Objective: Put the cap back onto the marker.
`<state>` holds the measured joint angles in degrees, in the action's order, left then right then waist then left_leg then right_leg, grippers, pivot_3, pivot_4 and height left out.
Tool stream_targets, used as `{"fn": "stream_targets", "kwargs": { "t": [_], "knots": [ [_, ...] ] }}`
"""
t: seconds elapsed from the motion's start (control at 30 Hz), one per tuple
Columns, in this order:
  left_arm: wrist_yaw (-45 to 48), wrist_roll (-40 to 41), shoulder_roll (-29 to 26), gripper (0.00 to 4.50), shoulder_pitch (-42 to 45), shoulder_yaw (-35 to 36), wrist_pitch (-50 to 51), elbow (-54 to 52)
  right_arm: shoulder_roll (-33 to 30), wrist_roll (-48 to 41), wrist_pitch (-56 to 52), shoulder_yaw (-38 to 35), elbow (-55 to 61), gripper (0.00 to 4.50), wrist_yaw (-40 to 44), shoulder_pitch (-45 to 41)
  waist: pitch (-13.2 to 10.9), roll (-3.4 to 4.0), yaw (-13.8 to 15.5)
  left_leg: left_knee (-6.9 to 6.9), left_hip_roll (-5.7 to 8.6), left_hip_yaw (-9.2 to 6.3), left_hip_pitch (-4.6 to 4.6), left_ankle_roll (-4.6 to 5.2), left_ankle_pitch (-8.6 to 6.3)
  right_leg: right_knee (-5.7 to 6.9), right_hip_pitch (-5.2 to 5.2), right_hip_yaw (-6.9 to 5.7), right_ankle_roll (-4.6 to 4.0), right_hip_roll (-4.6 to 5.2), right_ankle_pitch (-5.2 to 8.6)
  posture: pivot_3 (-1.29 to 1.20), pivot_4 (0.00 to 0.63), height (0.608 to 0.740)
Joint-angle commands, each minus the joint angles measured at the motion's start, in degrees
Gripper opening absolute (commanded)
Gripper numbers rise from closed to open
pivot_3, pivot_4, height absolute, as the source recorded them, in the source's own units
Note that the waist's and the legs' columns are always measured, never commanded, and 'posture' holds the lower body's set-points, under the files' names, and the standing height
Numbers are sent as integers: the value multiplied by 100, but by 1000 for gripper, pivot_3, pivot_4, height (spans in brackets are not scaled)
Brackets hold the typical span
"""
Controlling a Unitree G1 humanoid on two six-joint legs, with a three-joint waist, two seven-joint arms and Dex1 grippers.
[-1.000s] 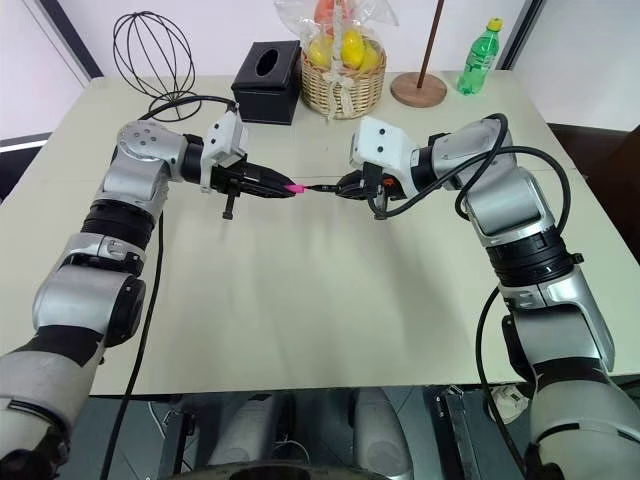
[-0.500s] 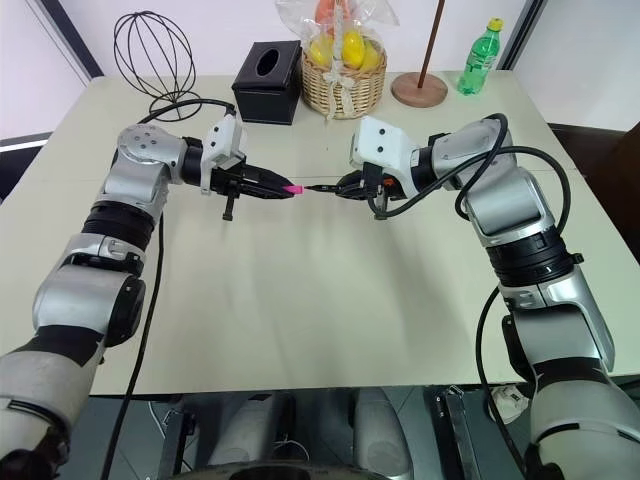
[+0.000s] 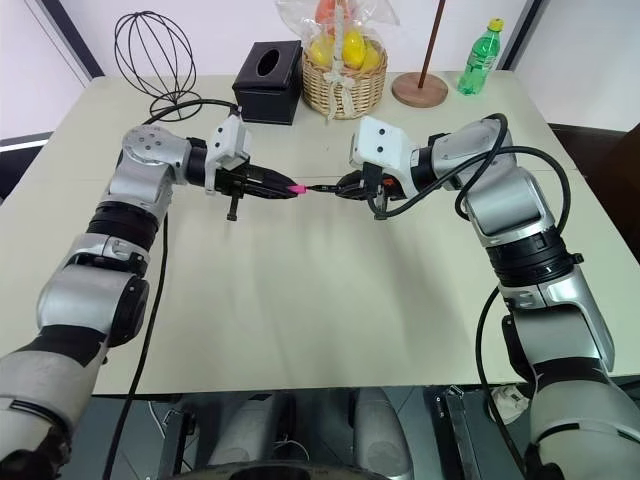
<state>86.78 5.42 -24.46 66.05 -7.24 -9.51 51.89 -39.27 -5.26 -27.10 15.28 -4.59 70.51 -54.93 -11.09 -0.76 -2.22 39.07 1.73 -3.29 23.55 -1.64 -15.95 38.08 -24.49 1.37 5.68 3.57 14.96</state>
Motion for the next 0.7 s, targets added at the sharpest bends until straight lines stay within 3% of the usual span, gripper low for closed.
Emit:
{"fn": "stream_targets", "kwargs": {
  "t": [0.03, 0.7],
  "knots": [
    [-34, 56, 10, 33, 213, 72, -42, -116, -10, -28, 43, -69, 197, 0, -17, -50, 0, 0, -2, 0, 0, 0, 0, 0, 0, 0, 0, 0, 0, 0, 0, 0, 150, 740],
    [-242, -398, 374, 33, 588, -202, -837, 317, 40, 22, 108, -14, 165, 0, 37, -99, 0, 0, 1, 0, 6, 1, 0, 0, 0, 0, 0, 0, 0, 0, 0, 0, 150, 740]
  ]
}}
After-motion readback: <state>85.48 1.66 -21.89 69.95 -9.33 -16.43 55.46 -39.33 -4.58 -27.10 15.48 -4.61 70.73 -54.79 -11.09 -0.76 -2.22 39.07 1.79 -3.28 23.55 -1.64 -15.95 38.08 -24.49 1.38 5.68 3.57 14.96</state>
